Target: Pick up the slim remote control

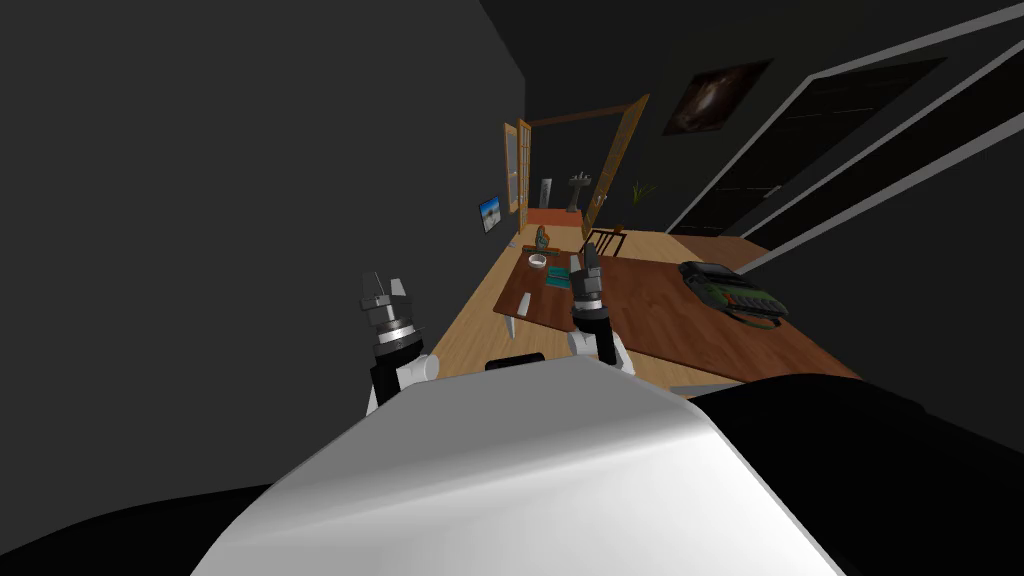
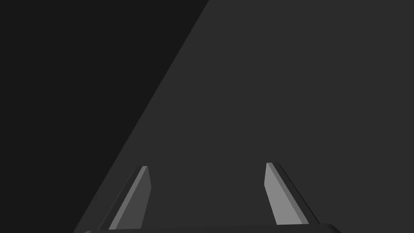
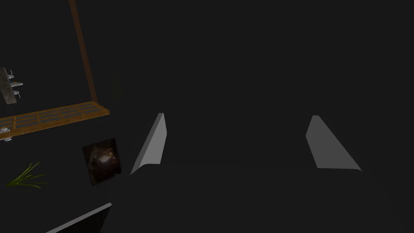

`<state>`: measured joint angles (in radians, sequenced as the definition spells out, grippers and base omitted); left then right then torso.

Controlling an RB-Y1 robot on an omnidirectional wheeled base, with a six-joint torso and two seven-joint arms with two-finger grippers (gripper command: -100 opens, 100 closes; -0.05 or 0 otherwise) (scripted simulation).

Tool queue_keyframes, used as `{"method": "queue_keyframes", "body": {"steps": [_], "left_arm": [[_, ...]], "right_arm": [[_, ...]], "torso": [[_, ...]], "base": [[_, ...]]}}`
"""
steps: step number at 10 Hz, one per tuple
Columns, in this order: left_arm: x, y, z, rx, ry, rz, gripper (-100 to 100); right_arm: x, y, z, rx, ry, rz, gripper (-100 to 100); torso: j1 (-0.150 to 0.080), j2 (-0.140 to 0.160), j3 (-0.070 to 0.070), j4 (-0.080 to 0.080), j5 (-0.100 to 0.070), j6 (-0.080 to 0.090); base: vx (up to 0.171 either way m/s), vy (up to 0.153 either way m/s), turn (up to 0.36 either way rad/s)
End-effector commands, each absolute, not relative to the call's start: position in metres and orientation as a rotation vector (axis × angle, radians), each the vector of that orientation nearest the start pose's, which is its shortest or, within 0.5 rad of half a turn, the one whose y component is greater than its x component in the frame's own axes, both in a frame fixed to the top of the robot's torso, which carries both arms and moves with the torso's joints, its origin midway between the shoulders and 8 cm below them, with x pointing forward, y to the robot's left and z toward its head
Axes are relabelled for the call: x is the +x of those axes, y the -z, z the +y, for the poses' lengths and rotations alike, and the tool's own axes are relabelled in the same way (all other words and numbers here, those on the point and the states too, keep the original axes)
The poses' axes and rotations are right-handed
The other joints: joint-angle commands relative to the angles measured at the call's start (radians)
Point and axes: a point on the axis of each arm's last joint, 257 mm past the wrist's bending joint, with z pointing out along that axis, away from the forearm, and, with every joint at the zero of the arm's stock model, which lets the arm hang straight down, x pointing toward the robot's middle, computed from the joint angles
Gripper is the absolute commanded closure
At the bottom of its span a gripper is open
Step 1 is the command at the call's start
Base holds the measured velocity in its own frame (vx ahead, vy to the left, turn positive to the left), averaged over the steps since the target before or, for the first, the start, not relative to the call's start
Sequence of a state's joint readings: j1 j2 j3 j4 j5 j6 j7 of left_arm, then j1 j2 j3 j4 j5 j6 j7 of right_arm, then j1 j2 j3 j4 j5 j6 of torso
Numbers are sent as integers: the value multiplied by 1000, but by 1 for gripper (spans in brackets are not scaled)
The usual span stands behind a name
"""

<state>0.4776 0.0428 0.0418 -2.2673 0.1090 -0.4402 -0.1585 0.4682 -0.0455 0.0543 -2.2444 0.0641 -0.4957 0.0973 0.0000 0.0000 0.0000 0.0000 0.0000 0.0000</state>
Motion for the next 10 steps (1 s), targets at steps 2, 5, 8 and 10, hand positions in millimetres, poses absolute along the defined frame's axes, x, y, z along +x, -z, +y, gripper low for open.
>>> {"method": "queue_keyframes", "body": {"steps": [2,5,8,10], "left_arm": [[354,-16,302,-670,1181,657,0],[354,-16,302,-670,1181,657,0],[354,-16,302,-670,1181,657,0],[354,-16,302,-670,1181,657,0]], "right_arm": [[362,0,-253,568,-1187,800,-100],[370,28,-271,627,-1109,901,-100],[375,69,-301,738,-1012,1012,-100],[376,88,-315,795,-974,1054,-100]], "torso": [[5,1,0,0,1,0],[13,1,0,0,3,0],[15,-2,-1,0,3,0],[12,-3,-2,-1,3,0]], "base": [[-17,127,12],[-8,186,-2],[34,223,-19],[39,170,-16]]}}
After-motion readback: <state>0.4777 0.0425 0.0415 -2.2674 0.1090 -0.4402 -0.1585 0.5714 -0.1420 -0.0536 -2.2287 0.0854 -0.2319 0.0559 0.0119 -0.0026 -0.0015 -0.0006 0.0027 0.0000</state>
